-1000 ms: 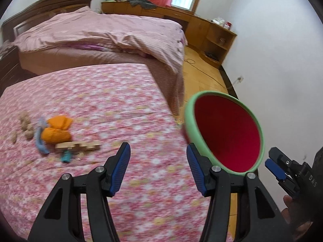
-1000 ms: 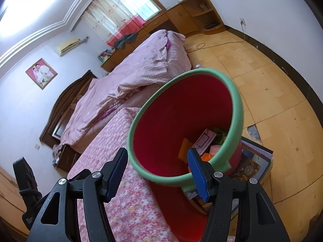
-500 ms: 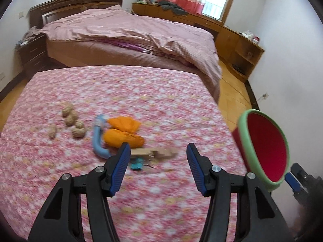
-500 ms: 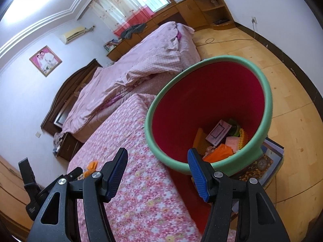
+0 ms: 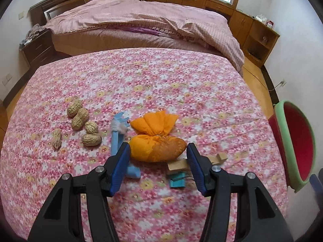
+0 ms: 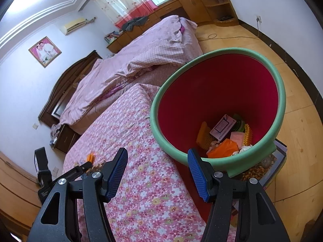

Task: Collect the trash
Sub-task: 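Grasp the orange mesh bag with the left tool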

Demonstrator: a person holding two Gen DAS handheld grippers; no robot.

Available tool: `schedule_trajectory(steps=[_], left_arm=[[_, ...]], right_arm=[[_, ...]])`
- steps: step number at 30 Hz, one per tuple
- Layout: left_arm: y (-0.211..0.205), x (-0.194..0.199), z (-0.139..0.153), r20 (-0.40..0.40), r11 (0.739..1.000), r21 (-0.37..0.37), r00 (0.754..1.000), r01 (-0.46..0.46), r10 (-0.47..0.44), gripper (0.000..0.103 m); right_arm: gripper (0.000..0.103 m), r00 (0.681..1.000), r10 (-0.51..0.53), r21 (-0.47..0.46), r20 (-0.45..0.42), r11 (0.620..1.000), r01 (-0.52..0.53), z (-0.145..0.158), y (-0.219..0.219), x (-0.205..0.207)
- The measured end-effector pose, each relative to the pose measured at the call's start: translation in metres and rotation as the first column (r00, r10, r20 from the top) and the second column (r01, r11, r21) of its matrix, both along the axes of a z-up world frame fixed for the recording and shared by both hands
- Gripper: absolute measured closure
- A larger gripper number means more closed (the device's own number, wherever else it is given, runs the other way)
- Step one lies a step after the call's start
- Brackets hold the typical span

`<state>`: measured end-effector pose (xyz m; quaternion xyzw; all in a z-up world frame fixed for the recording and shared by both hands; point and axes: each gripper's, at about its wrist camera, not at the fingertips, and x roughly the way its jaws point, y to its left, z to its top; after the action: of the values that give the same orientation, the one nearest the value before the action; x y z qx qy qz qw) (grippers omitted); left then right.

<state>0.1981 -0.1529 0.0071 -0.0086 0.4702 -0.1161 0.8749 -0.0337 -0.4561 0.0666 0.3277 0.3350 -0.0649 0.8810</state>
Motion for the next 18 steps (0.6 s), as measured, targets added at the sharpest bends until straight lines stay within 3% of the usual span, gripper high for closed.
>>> schedule_trajectory(steps=[8,15,18], left_arm=[[-0.002,0.011,-0.010,0.007,1.000,0.017,1.000,0.011,-0.011,0.045],[-0.005,0.011,-0.013,0.035,1.000,0.018,0.999,0.025,-0.026,0.058],[0.002,0.001,-0.008,0.043,0.999,-0.016,0.999,0.033,-0.032,0.060]], right_arm=[[0.040,1.000,0.021,-0.003,-0.015,1.000,-0.021,-0.004,0.006,0.007],[0.040,0.999,0.038,-0.005,-0.024,0.999,-0.038,-0.006,0.013,0.013],[0.040,0.998,0.052,-0.009,-0.029,0.999,-0.052,-0.006,0.018,0.016]])
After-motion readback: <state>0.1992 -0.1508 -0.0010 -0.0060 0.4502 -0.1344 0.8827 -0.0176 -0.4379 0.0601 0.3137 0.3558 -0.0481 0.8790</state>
